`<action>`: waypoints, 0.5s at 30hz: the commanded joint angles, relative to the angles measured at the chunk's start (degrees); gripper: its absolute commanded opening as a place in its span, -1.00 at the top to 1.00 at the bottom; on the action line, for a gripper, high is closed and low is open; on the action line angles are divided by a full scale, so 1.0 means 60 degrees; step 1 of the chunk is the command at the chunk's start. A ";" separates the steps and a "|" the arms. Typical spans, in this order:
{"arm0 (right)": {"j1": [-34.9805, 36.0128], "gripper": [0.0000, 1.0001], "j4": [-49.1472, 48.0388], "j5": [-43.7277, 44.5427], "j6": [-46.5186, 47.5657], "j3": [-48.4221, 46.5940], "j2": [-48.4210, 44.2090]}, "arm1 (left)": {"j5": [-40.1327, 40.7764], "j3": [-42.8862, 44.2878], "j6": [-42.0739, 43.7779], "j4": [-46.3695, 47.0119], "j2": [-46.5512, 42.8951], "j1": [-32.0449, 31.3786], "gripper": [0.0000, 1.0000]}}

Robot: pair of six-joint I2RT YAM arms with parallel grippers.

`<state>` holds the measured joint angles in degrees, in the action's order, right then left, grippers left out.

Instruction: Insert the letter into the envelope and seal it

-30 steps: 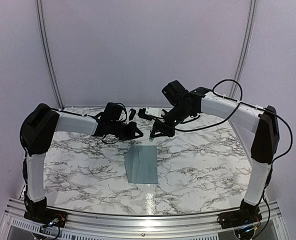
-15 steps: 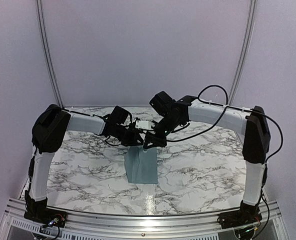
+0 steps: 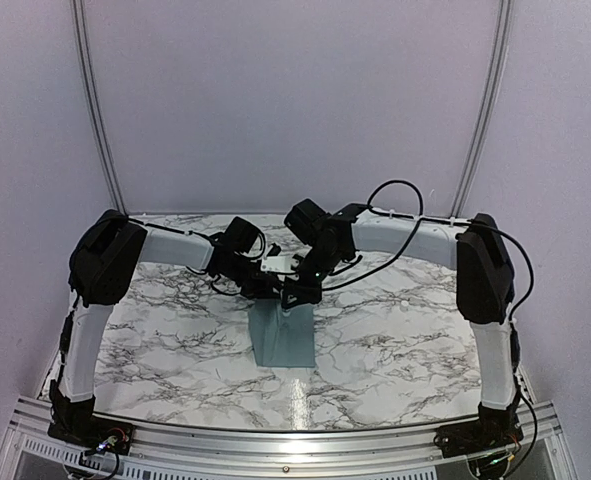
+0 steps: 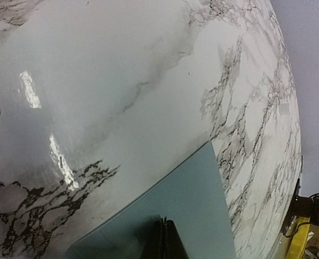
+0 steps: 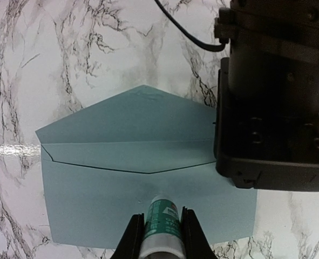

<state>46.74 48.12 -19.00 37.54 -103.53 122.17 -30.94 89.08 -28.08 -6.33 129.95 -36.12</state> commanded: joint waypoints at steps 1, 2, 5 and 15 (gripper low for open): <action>0.0076 1.00 0.0109 0.0396 -0.0180 -0.0579 0.0376 | 0.0085 0.0255 0.0280 -0.0491 0.0226 -0.0015 1.00; 0.0080 1.00 0.0123 0.0424 -0.0194 -0.0620 0.0428 | 0.0086 0.0254 0.0293 -0.0508 0.0226 -0.0015 1.00; 0.0083 1.00 0.0082 0.0408 -0.0233 -0.0631 0.0532 | 0.0090 0.0249 0.0327 -0.0578 0.0226 -0.0015 1.00; 0.0122 1.00 0.0256 0.0228 -0.0343 -0.0814 0.0845 | 0.0087 0.0227 0.0356 -0.0630 0.0299 -0.0015 1.00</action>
<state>46.76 48.69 -17.41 36.64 -105.78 126.23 -30.83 89.25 -26.92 -7.60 129.95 -36.12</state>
